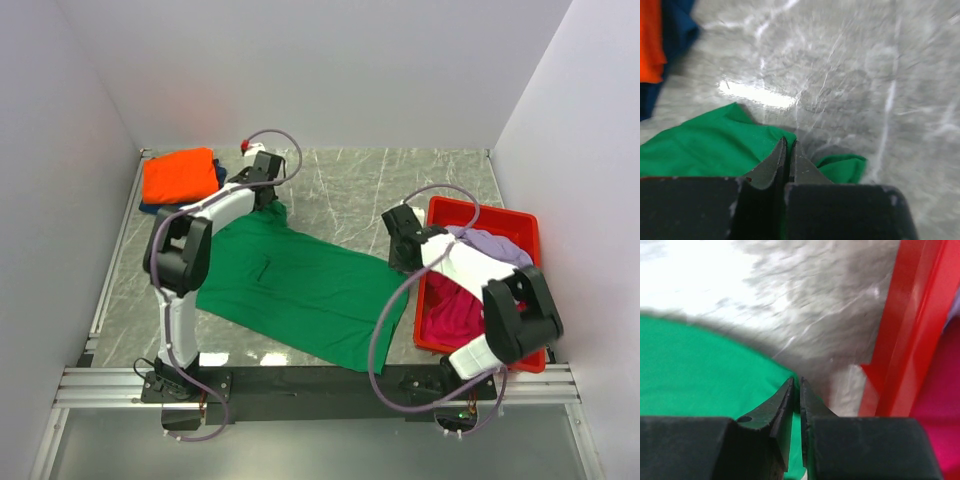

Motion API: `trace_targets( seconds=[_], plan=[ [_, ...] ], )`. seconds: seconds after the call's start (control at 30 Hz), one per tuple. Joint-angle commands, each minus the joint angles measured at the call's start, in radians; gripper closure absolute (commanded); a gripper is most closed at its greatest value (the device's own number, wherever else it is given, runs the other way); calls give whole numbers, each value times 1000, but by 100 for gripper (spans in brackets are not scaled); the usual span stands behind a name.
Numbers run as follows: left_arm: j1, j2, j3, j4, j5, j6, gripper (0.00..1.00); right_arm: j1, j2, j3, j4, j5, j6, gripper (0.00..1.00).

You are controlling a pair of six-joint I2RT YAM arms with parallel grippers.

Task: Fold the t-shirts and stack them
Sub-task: Fold the tshirt

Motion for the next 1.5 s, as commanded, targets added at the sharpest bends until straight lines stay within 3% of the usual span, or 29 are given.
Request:
trace_targets(
  seconds=[0.0, 0.23, 0.63, 1.47],
  plan=[
    [3, -136, -56, 124, -21, -42, 99, 54, -119, -21, 6, 15, 26, 88],
    [26, -222, -189, 149, 1, -96, 99, 179, -208, -43, -49, 52, 67, 100],
    [73, -441, -464, 204, -74, -143, 99, 362, -270, -128, -163, 133, 175, 100],
    [86, -717, -760, 177, -217, -148, 99, 499, -300, -179, -275, 144, 291, 100]
  ],
)
